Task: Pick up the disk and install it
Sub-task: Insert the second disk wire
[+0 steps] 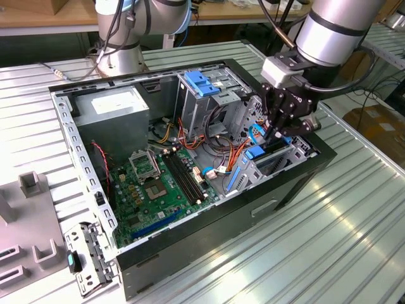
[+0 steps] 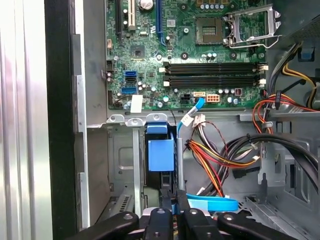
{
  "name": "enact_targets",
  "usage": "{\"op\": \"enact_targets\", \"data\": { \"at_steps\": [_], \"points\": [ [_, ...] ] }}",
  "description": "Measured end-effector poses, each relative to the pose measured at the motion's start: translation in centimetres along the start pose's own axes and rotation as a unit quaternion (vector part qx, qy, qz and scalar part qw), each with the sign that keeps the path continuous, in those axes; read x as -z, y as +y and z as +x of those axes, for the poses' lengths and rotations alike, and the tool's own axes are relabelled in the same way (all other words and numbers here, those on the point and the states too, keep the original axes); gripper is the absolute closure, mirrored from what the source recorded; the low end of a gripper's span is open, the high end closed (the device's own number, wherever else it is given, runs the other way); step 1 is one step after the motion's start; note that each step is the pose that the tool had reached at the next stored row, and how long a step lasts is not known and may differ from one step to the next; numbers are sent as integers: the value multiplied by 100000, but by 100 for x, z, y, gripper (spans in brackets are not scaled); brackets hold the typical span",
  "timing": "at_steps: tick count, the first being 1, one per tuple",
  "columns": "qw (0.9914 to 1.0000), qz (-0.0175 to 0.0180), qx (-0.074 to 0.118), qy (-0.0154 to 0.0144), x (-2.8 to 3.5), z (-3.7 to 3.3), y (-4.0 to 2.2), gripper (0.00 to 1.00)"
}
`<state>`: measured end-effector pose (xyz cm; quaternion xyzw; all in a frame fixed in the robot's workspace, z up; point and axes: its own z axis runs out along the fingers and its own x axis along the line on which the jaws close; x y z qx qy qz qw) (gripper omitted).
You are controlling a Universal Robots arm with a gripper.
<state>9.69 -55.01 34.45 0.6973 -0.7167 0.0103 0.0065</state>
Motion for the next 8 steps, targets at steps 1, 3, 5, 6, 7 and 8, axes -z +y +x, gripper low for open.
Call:
{"op": "enact_targets", "data": {
  "at_steps": [1,3,5,6,7,8],
  "points": [
    [100000,-13,0,-15,-10,1,0,84],
    [100000,-15,2,-18,-14,5,-1,84],
    [100000,-15,0,-21,-15,5,0,84],
    [100000,-15,1,-29,-16,5,0,84],
    [100000,-14,-1,-28,-16,5,0,84],
    [100000,-15,-1,-30,-16,5,0,84]
  ]
}}
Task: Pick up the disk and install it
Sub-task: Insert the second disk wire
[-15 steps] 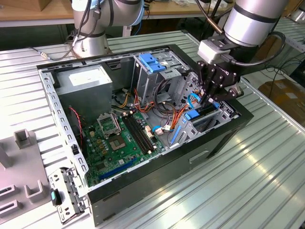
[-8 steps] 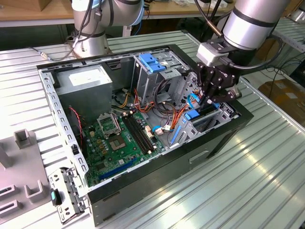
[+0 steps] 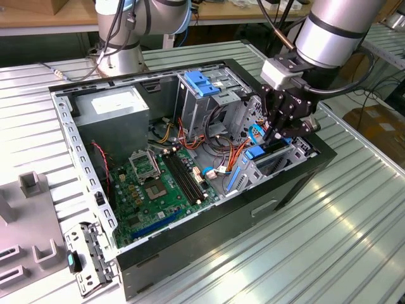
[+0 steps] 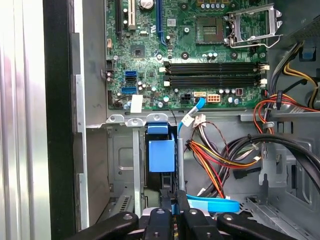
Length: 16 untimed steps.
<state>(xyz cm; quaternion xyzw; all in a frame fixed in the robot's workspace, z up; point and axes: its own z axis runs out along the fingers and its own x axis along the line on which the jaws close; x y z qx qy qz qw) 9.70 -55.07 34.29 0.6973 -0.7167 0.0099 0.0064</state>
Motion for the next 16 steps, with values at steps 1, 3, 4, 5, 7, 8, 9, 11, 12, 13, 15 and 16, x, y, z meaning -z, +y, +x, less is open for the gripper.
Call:
{"op": "enact_targets", "data": {
  "at_steps": [1,3,4,5,7,8,9,11,12,13,15,16],
  "points": [
    [100000,2,1,-16,-1,0,0,84],
    [100000,3,3,-22,6,0,0,83],
    [100000,1,1,-1,20,0,0,76],
    [100000,4,1,-13,36,1,0,76],
    [100000,1,1,-4,96,2,-1,76],
    [100000,23,-3,-17,103,2,1,76],
    [100000,39,2,-16,104,2,1,76],
    [100000,46,3,-8,104,2,1,78],
    [100000,52,2,-5,105,2,1,85],
    [100000,54,-1,-6,105,2,1,89],
    [100000,63,1,-8,105,2,1,89],
    [100000,69,1,-6,105,2,1,89]
  ]
}}
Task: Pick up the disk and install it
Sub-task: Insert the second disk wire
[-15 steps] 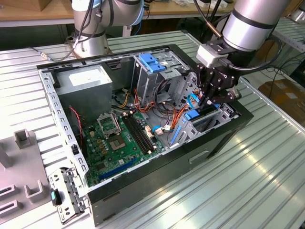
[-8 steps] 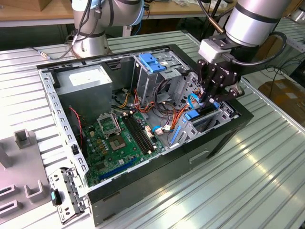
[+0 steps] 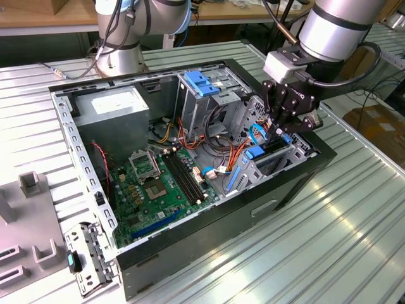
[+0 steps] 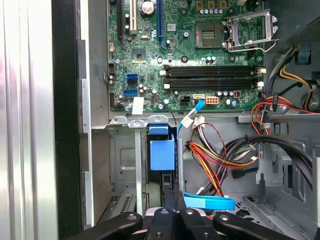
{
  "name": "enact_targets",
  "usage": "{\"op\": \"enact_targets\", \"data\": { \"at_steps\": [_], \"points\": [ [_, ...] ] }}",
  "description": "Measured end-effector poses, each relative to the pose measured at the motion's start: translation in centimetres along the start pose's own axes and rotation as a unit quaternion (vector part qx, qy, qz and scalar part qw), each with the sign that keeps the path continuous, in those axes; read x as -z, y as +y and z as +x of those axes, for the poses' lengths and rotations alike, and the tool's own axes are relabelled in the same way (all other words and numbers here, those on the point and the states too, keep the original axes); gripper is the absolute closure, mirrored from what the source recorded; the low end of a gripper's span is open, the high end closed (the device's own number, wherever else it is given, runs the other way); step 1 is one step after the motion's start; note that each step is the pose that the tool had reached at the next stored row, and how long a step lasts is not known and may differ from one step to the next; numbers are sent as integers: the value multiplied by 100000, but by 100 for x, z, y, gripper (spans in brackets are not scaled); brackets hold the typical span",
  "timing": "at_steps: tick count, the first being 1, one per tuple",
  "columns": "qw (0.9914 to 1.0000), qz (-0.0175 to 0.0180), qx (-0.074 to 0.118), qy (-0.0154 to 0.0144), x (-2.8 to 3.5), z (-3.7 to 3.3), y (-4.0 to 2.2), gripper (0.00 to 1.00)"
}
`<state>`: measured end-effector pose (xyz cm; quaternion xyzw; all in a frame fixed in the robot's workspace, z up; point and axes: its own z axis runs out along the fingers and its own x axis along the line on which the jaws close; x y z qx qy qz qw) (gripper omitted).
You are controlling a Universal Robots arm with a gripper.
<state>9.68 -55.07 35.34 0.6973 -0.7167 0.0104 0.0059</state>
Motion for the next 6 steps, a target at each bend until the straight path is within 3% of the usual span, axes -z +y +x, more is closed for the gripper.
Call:
{"op": "enact_targets", "data": {
  "at_steps": [6],
  "points": [
    [100000,44,-3,0,0,0,0,89]
  ]
}}
